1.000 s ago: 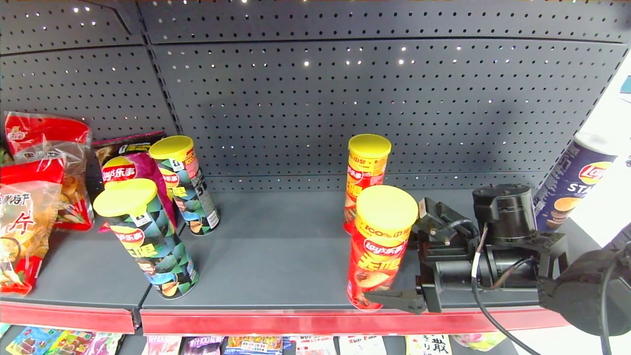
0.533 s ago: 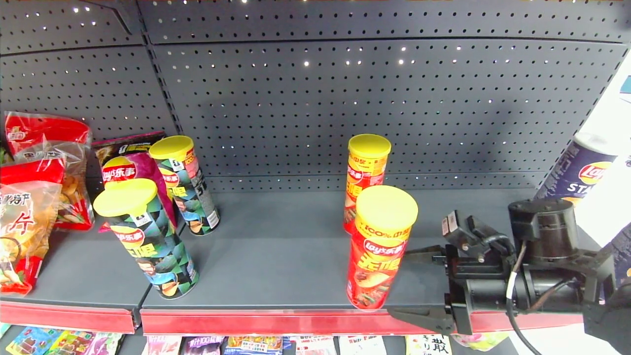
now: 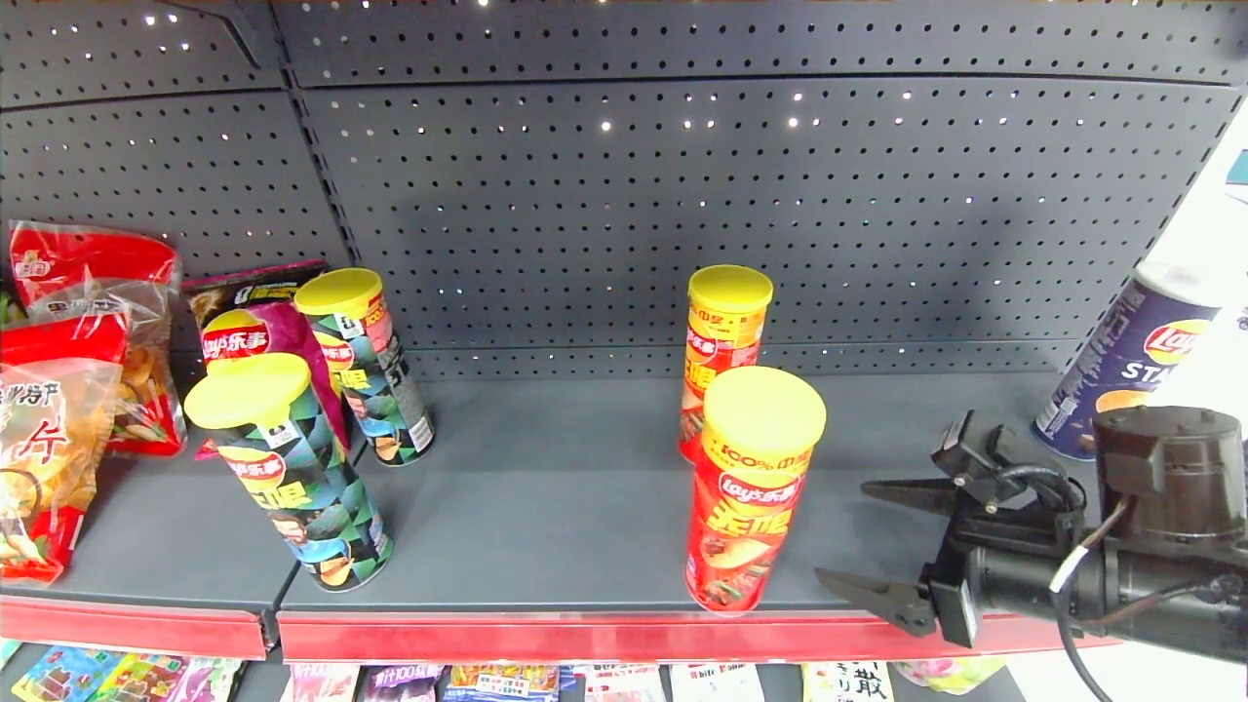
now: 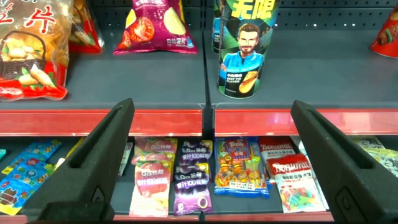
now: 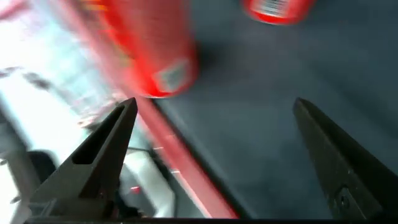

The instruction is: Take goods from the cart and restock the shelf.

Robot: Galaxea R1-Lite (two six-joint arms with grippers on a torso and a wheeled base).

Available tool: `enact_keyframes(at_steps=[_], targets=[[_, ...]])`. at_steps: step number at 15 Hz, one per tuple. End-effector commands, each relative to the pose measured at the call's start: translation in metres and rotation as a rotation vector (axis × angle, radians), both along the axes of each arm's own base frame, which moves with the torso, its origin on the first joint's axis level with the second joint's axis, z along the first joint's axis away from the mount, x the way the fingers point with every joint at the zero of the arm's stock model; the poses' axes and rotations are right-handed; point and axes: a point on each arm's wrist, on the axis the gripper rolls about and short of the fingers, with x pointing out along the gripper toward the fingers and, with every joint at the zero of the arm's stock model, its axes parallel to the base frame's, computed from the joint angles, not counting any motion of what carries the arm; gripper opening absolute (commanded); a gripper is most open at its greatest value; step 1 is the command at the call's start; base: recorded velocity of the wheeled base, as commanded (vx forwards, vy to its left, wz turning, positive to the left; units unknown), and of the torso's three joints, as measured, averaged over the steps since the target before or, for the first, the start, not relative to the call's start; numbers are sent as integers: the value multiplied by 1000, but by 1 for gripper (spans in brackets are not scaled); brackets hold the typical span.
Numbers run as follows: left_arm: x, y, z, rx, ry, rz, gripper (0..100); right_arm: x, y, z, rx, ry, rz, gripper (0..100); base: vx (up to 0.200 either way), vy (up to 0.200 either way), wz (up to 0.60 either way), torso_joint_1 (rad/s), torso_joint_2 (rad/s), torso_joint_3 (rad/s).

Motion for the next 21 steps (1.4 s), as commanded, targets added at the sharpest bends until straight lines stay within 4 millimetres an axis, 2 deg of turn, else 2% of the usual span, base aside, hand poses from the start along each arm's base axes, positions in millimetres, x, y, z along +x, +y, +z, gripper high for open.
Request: enact_keyframes(at_steps=[1, 5, 11, 21], targets=[[0, 0, 0, 0, 1, 0, 100, 1, 5, -2, -35, -4, -39, 100, 0, 0, 0, 0, 0, 0], [0, 0, 0, 0, 1, 0, 100, 5, 8, -11, -76, 22, -65, 100, 0, 0, 0, 0, 0, 0], [0, 0, 0, 0, 1, 0, 100, 17, 28, -19, -109, 33, -46, 100, 0, 0, 0, 0, 0, 0], [0, 0, 0, 0, 1, 0, 100, 26, 32, -21, -112, 35, -47, 100, 0, 0, 0, 0, 0, 0]])
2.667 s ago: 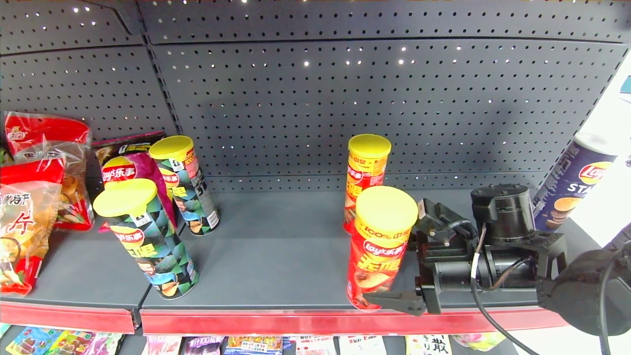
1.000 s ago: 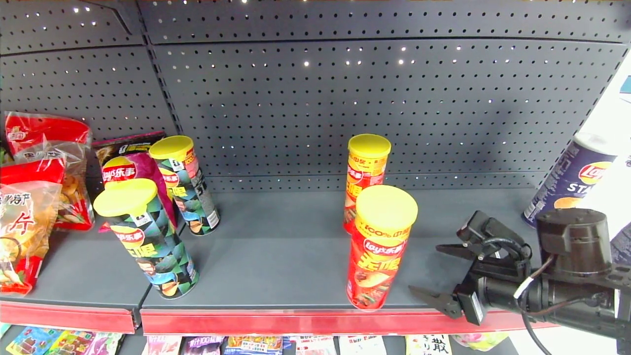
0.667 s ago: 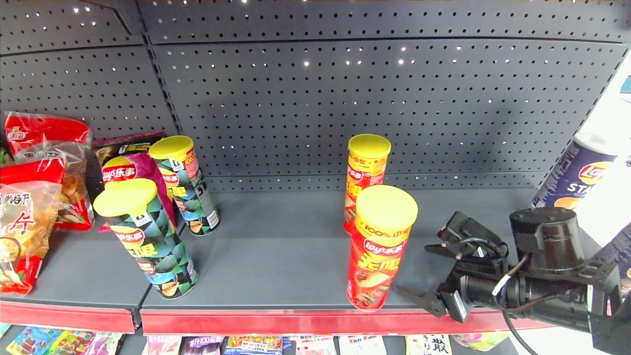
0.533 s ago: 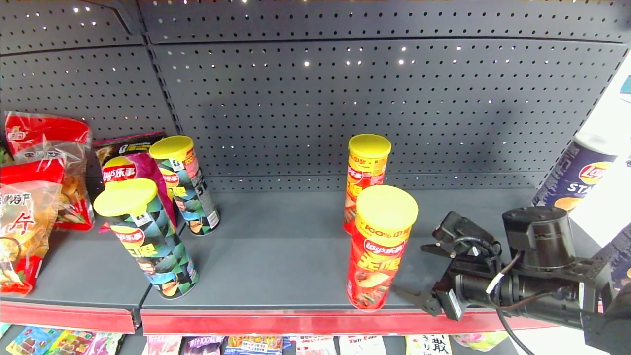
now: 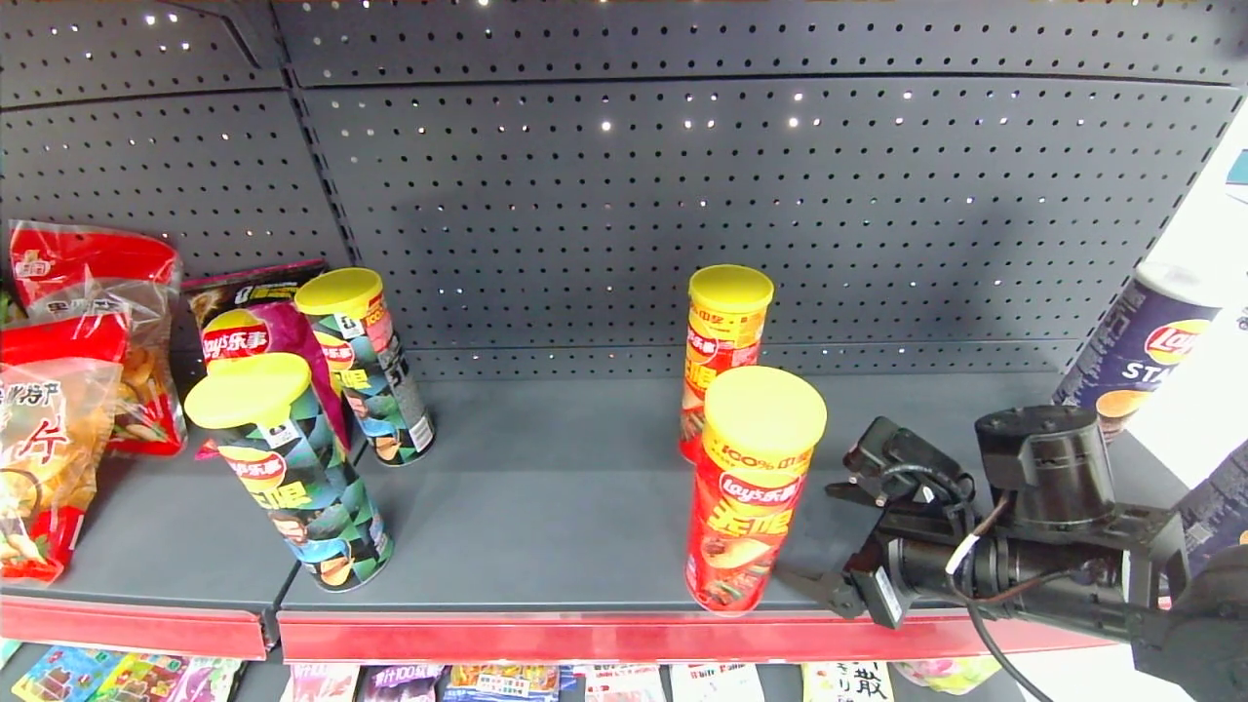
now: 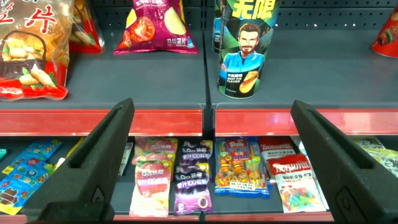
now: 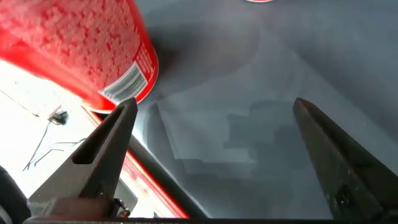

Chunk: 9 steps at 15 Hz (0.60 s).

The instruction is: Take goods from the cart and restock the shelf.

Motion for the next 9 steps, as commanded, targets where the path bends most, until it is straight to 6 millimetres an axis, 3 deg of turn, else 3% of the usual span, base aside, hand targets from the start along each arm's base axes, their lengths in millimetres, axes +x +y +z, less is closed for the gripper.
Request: enact_keyframes(at_steps=[1, 9], targets=[[0, 0, 0, 0, 1, 0, 100, 4, 2, -1, -2, 2, 4, 100, 0, 0, 0, 0, 0, 0], [0, 0, 0, 0, 1, 0, 100, 9, 5, 0, 3, -8, 6, 100, 0, 0, 0, 0, 0, 0]])
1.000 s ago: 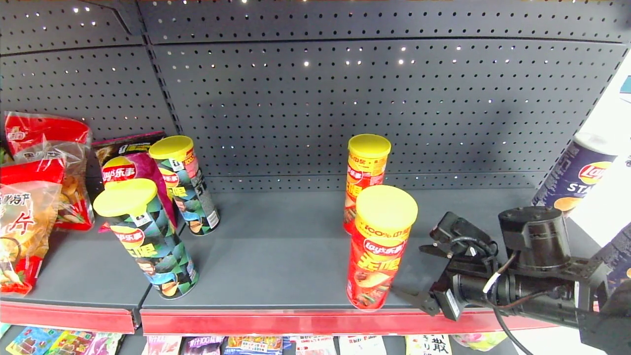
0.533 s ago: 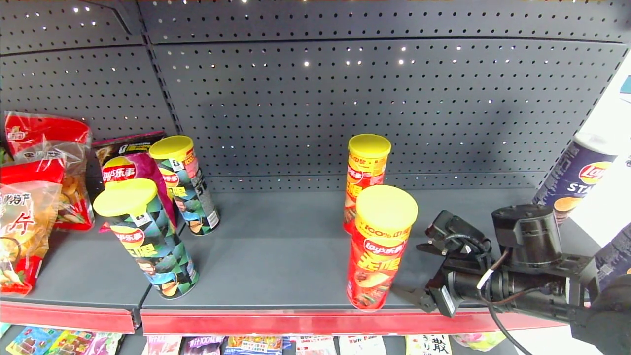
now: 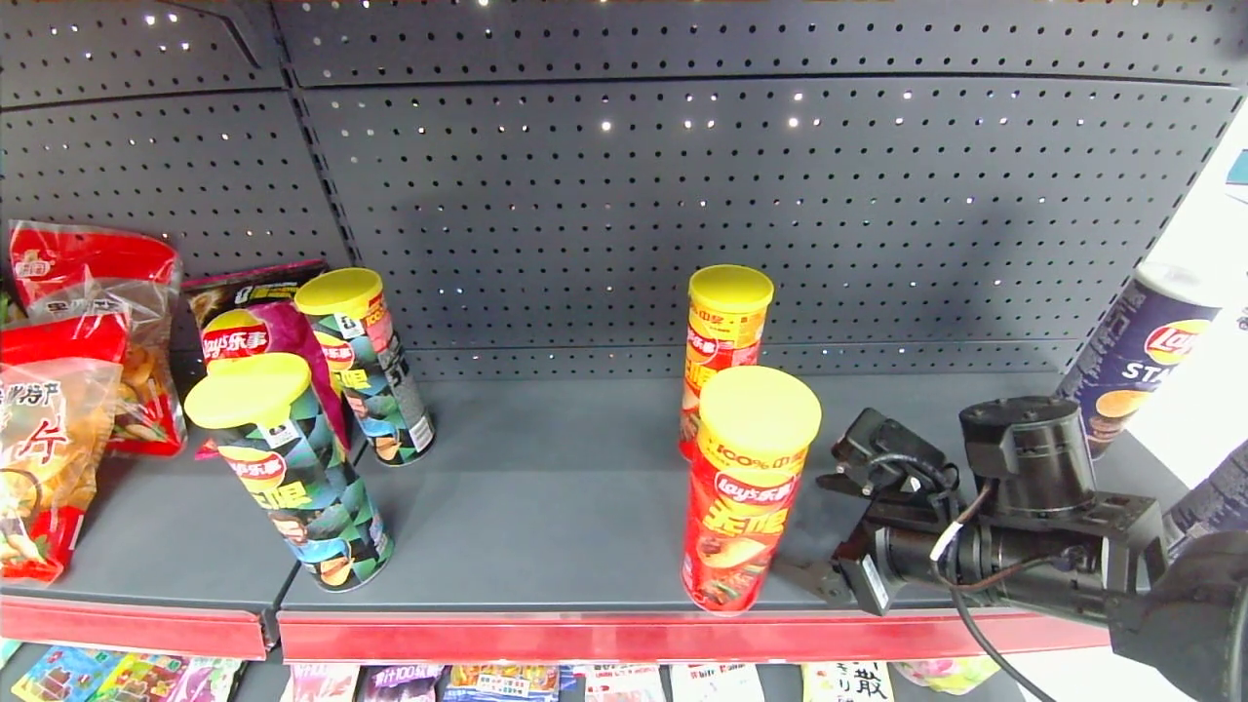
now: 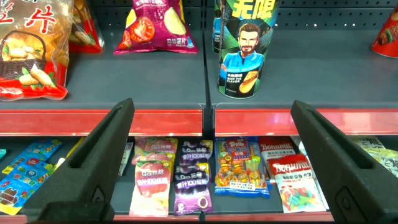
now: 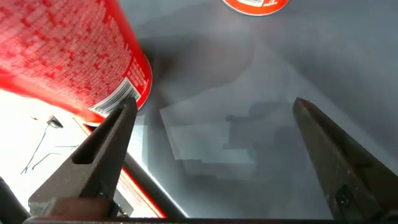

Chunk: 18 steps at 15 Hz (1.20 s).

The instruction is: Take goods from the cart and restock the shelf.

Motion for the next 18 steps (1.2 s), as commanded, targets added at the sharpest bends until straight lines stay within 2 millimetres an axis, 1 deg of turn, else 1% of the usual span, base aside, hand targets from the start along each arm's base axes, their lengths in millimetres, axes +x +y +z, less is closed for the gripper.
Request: enact_keyframes(at_steps=[1, 7, 10, 12, 13, 14, 15, 16, 18], targets=[[0, 0, 0, 0, 1, 0, 100, 1, 1, 1, 2, -4, 2, 100, 0, 0, 0, 0, 0, 0], [0, 0, 0, 0, 1, 0, 100, 4, 7, -1, 1, 1, 20, 100, 0, 0, 0, 0, 0, 0], [0, 0, 0, 0, 1, -1, 100, 5, 8, -2, 2, 2, 17, 100, 0, 0, 0, 0, 0, 0], [0, 0, 0, 0, 1, 0, 100, 5, 3, -1, 5, 1, -1, 100, 0, 0, 0, 0, 0, 0], [0, 0, 0, 0, 1, 0, 100, 4, -7, 8, 23, -21, -37, 100, 0, 0, 0, 0, 0, 0], [0, 0, 0, 0, 1, 0, 100, 3, -13, 14, 40, -38, -59, 100, 0, 0, 0, 0, 0, 0], [0, 0, 0, 0, 1, -1, 100, -7, -24, 26, 74, -69, -94, 100, 0, 0, 0, 0, 0, 0], [0, 0, 0, 0, 1, 0, 100, -24, -31, 36, 102, -98, -103, 100, 0, 0, 0, 0, 0, 0], [0, 0, 0, 0, 1, 0, 100, -58, -47, 44, 141, -147, -113, 100, 0, 0, 0, 0, 0, 0]])
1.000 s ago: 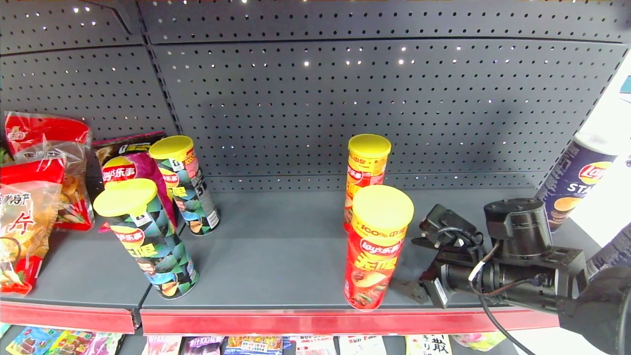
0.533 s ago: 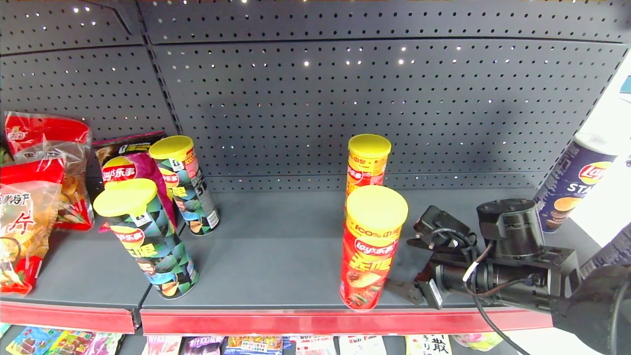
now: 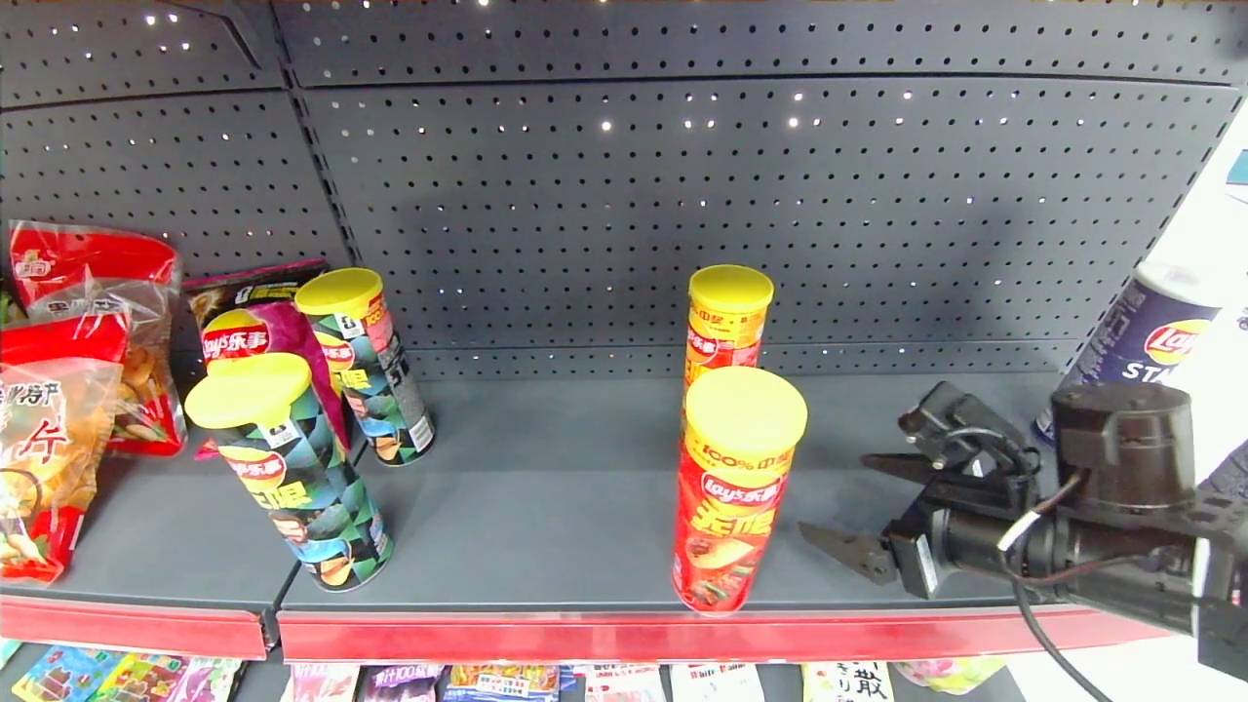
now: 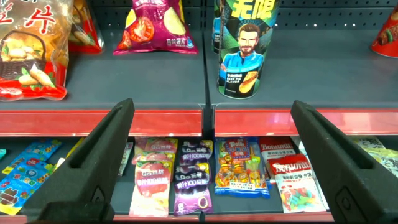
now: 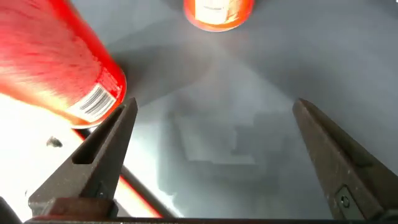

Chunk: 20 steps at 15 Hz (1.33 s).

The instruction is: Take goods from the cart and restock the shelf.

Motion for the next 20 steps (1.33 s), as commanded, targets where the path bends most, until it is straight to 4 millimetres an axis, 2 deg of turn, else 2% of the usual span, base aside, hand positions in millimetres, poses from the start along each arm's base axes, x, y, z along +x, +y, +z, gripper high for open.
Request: enact_keyframes(at_steps=[1, 3, 5, 10, 13, 15, 19, 20], targets=[[0, 0, 0, 0, 1, 0, 100, -51, -26, 20, 69, -105, -30, 100, 0, 0, 0, 0, 0, 0], [0, 0, 0, 0, 1, -1, 100, -82, -40, 26, 128, -166, -52, 100, 0, 0, 0, 0, 0, 0], [0, 0, 0, 0, 1, 0, 100, -107, -55, 25, 163, -218, -92, 100, 0, 0, 0, 0, 0, 0], [0, 0, 0, 0, 1, 0, 100, -155, -76, 4, 227, -270, -160, 100, 0, 0, 0, 0, 0, 0], [0, 0, 0, 0, 1, 0, 100, -184, -87, -10, 214, -217, -242, 100, 0, 0, 0, 0, 0, 0], [0, 0, 0, 0, 1, 0, 100, -206, -90, -12, 217, -263, -304, 100, 0, 0, 0, 0, 0, 0], [0, 0, 0, 0, 1, 0, 100, -231, -89, -26, 213, -413, -466, 100, 0, 0, 0, 0, 0, 0], [0, 0, 0, 0, 1, 0, 100, -230, -89, -29, 209, -408, -476, 100, 0, 0, 0, 0, 0, 0]])
